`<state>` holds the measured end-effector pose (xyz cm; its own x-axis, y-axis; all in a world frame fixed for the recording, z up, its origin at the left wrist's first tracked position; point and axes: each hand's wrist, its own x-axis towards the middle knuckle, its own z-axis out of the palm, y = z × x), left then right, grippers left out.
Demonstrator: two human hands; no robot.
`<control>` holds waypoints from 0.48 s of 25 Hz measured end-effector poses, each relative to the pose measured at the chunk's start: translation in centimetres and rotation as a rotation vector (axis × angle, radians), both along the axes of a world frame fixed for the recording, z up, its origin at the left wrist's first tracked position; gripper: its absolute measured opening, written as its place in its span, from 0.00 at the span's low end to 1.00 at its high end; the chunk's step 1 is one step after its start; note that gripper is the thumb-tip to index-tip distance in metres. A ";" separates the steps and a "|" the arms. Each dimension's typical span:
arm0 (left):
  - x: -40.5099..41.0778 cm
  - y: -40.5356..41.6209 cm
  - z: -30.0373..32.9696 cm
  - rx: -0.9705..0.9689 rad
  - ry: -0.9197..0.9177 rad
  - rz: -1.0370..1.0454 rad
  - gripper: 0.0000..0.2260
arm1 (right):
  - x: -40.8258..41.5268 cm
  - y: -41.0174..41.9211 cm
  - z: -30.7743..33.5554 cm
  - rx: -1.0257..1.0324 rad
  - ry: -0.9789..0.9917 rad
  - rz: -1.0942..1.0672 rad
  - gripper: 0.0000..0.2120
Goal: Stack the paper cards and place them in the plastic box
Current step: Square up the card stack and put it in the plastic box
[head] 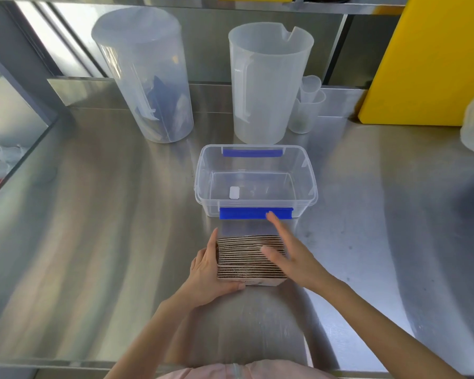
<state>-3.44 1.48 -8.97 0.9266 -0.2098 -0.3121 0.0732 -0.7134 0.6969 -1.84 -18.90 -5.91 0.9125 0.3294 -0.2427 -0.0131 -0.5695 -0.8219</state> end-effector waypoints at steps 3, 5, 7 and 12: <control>0.1 0.1 -0.2 -0.005 -0.005 0.002 0.55 | -1.3 -1.4 -0.9 0.192 0.173 -0.105 0.31; 0.1 0.1 -0.3 -0.011 -0.013 0.010 0.54 | -2.5 -1.6 -1.7 0.188 0.196 -0.056 0.34; -0.1 0.2 -0.5 -0.018 -0.025 0.017 0.53 | -3.2 -1.9 -2.3 0.112 0.195 -0.021 0.43; -0.4 0.1 -0.7 -0.066 -0.045 0.006 0.47 | -3.4 -0.8 -2.9 -0.021 0.042 -0.021 0.47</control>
